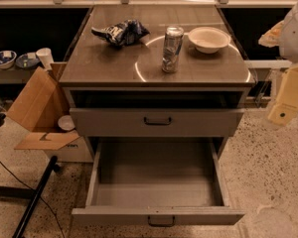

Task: Place redbull can into middle drawer

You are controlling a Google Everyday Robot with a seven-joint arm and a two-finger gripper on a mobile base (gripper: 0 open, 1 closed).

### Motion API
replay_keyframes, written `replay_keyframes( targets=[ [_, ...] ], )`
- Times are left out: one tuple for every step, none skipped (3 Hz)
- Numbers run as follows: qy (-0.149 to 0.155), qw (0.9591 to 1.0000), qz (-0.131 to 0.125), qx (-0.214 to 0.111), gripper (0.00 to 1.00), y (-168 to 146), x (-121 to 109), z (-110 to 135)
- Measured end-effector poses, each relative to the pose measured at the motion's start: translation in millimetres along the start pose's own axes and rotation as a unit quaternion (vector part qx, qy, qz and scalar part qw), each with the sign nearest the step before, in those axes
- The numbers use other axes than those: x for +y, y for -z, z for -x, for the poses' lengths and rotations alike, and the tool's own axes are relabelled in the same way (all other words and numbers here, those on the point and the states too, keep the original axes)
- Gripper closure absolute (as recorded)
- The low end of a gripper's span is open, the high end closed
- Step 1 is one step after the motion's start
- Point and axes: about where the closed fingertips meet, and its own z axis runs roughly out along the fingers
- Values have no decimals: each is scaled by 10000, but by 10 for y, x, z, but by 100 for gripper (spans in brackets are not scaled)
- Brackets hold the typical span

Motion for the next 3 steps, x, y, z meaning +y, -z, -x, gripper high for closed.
replay_keyframes(
  targets=[
    [0, 10000, 0, 0, 0, 0, 0, 0],
    [122, 9998, -49, -149, 0, 47, 20, 32],
    [360, 9983, 1, -459, 0, -5, -47, 161]
  ],
)
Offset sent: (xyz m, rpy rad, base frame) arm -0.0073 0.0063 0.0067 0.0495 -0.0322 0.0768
